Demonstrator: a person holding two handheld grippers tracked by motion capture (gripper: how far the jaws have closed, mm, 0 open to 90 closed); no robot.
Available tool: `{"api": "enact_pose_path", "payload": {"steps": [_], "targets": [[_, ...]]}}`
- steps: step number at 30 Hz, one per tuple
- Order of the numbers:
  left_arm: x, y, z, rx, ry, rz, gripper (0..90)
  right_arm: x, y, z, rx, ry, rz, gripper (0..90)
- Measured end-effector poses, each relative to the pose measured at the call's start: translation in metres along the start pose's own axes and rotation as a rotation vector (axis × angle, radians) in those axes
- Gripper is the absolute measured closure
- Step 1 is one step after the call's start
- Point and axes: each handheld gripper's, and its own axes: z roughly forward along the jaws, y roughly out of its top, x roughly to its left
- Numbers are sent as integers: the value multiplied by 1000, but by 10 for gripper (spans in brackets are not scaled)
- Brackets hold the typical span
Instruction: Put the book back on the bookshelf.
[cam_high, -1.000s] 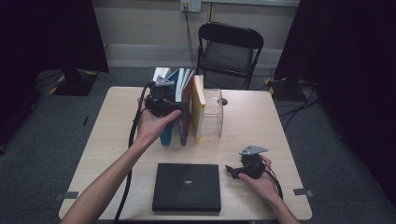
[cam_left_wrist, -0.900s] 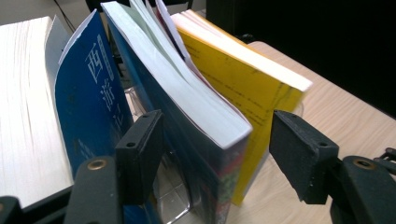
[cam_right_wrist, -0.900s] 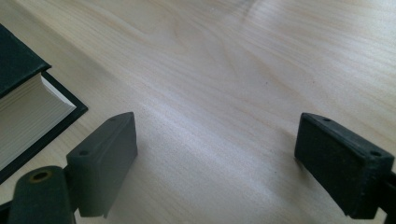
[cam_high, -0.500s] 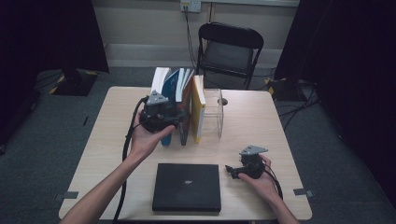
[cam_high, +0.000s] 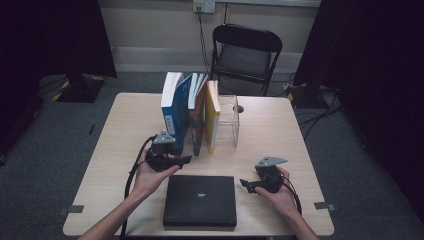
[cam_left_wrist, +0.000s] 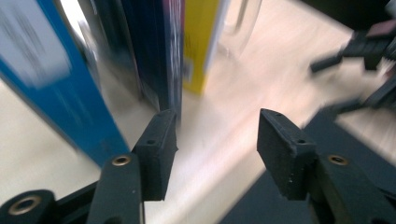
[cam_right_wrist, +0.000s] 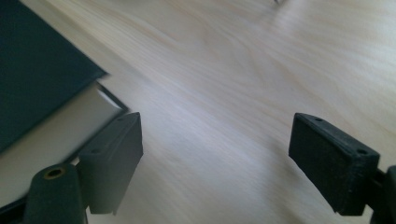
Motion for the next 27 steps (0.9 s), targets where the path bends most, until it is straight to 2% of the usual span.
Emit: {"api": "enact_pose_path", "payload": {"steps": [1, 3, 4, 6, 9, 13, 16, 18, 20, 23, 27], "targets": [[2, -6, 1, 22, -8, -9, 455, 4, 1, -3, -12, 8, -1, 175], [4, -13, -1, 29, -17, -20, 450, 14, 3, -10, -41, 39, -14, 174], [5, -15, -3, 41, -19, -13, 450, 20, 5, -13, -52, 59, -21, 174], [6, -22, -6, 51, -24, -22, 478, 34, 6, -21, -84, 94, -39, 173], [6, -33, -11, 65, -6, -7, 477, 55, 7, -28, -113, 143, -60, 163], [9, -46, -9, 88, -21, -39, 440, 73, 2, -32, -103, 180, -80, 147], [9, -50, -6, 106, -22, -39, 425, 84, -3, -35, -88, 214, -83, 147], [8, -52, -3, 130, -42, -56, 423, 89, -6, -37, -80, 236, -90, 148], [5, -52, -2, 136, -29, -33, 426, 94, -9, -37, -65, 247, -99, 147], [6, -51, 0, 137, -37, -32, 421, 97, -13, -36, -44, 256, -112, 146], [8, -52, 3, 118, -54, -38, 414, 104, -17, -36, -25, 231, -153, 126]]}}
